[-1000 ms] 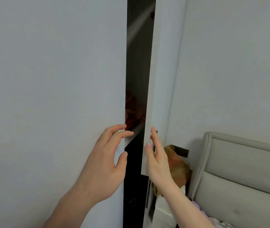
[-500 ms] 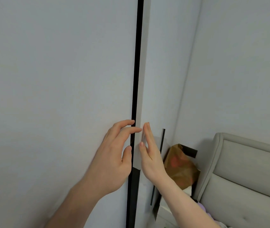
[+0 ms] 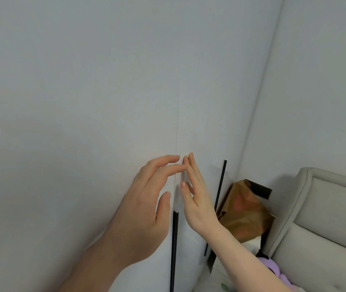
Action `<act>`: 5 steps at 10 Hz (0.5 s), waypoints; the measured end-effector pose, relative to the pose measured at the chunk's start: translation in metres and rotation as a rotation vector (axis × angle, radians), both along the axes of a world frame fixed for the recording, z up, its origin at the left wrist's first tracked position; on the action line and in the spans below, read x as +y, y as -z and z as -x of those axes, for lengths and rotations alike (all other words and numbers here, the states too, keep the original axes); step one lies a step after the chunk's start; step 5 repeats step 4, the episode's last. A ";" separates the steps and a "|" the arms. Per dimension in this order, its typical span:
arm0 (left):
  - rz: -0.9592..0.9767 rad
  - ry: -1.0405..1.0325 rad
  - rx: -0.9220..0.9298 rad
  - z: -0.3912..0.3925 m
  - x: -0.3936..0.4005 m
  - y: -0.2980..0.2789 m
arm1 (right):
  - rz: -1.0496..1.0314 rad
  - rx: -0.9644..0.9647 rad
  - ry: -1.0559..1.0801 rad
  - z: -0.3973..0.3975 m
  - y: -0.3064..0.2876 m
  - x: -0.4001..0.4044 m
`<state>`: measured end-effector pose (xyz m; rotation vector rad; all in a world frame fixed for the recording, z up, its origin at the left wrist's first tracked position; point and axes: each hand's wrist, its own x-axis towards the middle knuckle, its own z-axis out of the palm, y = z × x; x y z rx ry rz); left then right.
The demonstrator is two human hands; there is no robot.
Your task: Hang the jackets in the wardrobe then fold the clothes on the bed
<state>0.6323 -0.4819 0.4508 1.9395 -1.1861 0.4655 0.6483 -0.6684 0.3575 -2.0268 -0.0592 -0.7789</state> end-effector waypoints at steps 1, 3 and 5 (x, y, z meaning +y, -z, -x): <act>-0.018 0.033 -0.007 -0.001 0.002 0.001 | -0.028 0.003 -0.010 0.002 -0.001 0.004; 0.056 0.056 0.031 0.001 -0.001 0.008 | -0.046 0.129 0.021 0.024 -0.009 0.002; 0.139 0.020 0.130 0.005 -0.001 0.008 | -0.135 0.144 0.118 0.054 -0.008 0.014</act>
